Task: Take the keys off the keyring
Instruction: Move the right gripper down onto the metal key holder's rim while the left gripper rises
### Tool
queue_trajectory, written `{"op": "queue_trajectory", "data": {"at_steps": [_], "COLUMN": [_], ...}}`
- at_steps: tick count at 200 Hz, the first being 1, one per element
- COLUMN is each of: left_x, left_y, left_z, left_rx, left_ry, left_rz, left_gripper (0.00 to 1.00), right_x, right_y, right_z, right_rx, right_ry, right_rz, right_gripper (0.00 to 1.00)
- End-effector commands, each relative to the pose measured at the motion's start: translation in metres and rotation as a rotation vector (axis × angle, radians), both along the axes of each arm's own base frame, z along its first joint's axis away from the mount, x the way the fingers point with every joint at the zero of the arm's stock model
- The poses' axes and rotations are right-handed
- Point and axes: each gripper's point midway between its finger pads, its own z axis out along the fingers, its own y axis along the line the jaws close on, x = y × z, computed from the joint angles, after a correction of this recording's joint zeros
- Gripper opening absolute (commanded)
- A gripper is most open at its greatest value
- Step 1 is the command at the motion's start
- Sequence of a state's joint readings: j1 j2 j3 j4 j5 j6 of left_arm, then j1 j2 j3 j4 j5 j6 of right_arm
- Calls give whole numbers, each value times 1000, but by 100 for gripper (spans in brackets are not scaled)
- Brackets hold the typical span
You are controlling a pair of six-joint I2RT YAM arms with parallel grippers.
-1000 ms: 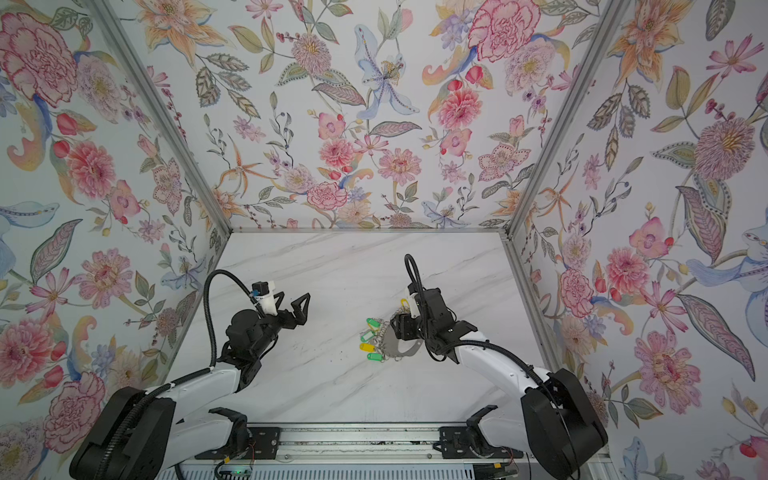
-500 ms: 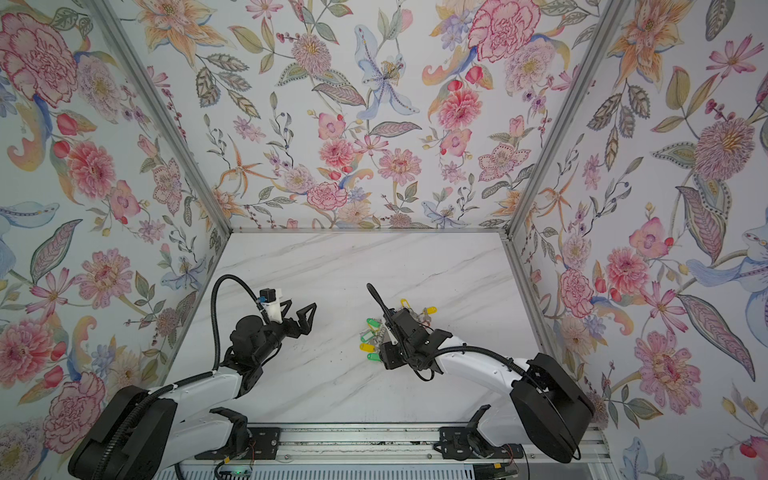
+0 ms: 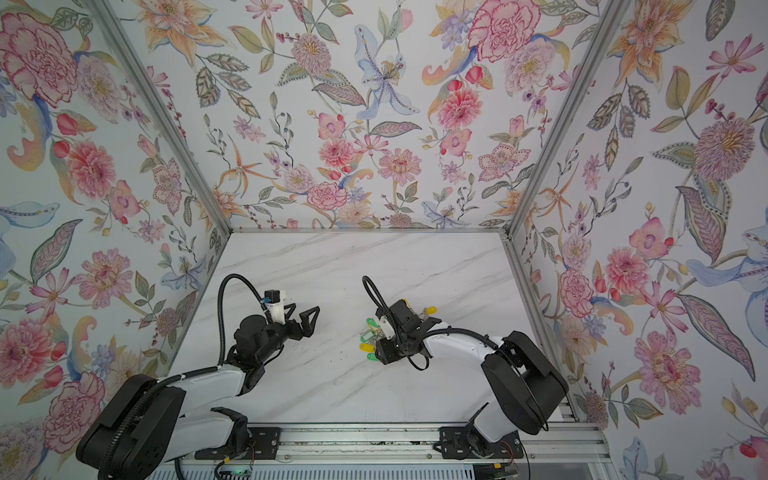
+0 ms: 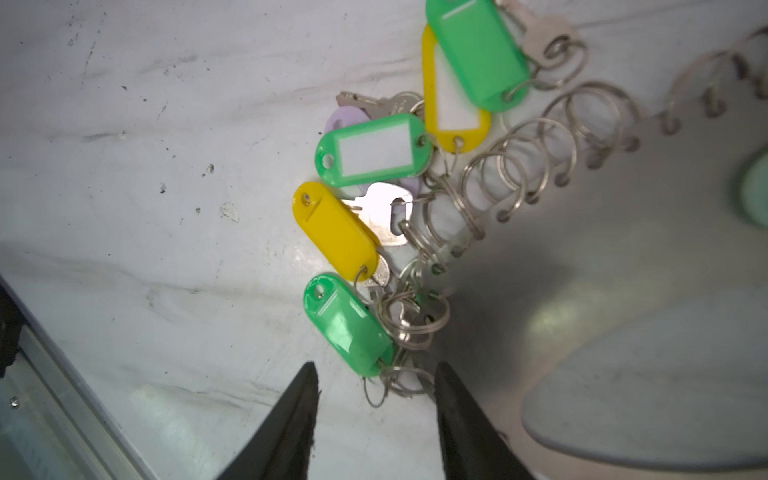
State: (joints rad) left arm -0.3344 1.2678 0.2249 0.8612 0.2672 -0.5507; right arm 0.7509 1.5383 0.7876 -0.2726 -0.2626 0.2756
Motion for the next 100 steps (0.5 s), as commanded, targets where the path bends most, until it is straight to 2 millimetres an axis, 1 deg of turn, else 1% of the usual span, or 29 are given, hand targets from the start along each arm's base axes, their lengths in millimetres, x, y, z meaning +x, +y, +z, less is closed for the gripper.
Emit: {"op": "queue_trajectory", "data": {"at_steps": [1, 18, 39, 61, 75, 100], "left_x": [4, 3, 3, 4, 4, 4], "left_y": [-10, -12, -10, -13, -13, -15], "left_z": [14, 15, 12, 14, 11, 12], "left_rx": [-39, -42, -37, -45, -41, -48], "left_ry": [-35, -36, -31, -31, -25, -23], "left_rz": [-36, -47, -35, -54, -49, -60], "left_gripper": [99, 99, 99, 99, 99, 99], "right_x": [-5, -3, 1, 7, 10, 6], "right_y": [19, 20, 14, 12, 9, 4], "right_z": [9, 8, 5, 6, 6, 1], "right_rx": [68, 60, 32, 36, 22, -5], "right_ry": [26, 34, 33, 27, 35, 59], "right_rz": [99, 120, 113, 108, 112, 135], "right_gripper": [44, 45, 46, 47, 47, 47]}}
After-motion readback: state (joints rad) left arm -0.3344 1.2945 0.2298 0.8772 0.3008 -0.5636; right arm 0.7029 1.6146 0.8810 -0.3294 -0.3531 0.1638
